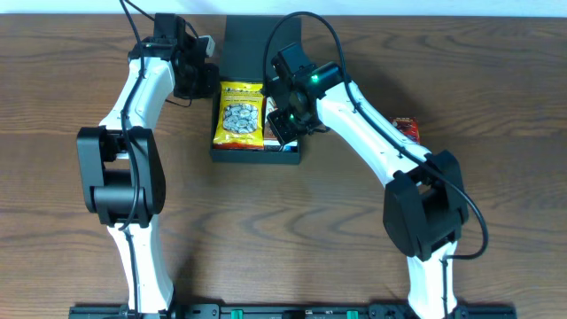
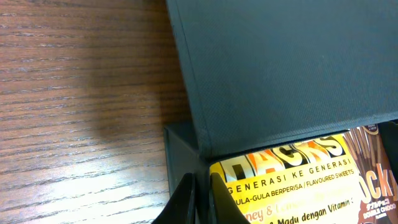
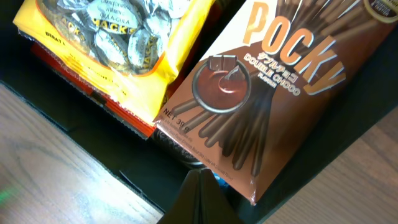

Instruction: Pack container

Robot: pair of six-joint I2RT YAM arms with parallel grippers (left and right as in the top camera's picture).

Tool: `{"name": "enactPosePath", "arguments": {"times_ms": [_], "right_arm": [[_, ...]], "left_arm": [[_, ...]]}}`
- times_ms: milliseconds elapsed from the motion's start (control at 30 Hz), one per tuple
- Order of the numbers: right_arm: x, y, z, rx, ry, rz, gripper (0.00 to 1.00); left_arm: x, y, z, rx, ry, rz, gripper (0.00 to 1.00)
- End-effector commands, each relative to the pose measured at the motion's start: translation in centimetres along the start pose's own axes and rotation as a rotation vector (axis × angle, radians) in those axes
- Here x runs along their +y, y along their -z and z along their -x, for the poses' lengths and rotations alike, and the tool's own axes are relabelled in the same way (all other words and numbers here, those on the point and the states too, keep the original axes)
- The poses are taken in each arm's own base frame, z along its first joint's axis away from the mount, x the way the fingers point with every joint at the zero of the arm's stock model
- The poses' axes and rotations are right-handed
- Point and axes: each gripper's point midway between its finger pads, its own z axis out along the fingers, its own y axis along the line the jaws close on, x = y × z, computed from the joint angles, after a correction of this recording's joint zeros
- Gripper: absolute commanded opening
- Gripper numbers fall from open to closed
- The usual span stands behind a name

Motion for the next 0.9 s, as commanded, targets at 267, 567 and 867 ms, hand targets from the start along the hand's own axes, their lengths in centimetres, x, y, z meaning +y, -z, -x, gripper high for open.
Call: {"name": "enactPosePath", "arguments": {"times_ms": [267, 567, 867], "right_arm": [[-0.9, -4.9, -1.9, 0.112, 0.011, -0.007, 0.01], [-1.2, -6.4, -2.0, 0.122, 0.008, -0.008, 0.02], [-1.7, -7.9, -2.5, 0.148, -0.015, -0.014, 0.01]], "left_arm": [[-0.4, 0.8, 0.4, -0.013, -0.02, -0.017, 0.06], [-0.4, 0.8, 0.4, -0.013, -0.022, -0.017, 0.06], [-0.4, 0.8, 0.4, -0.013, -0.022, -0.017, 0.06]]}}
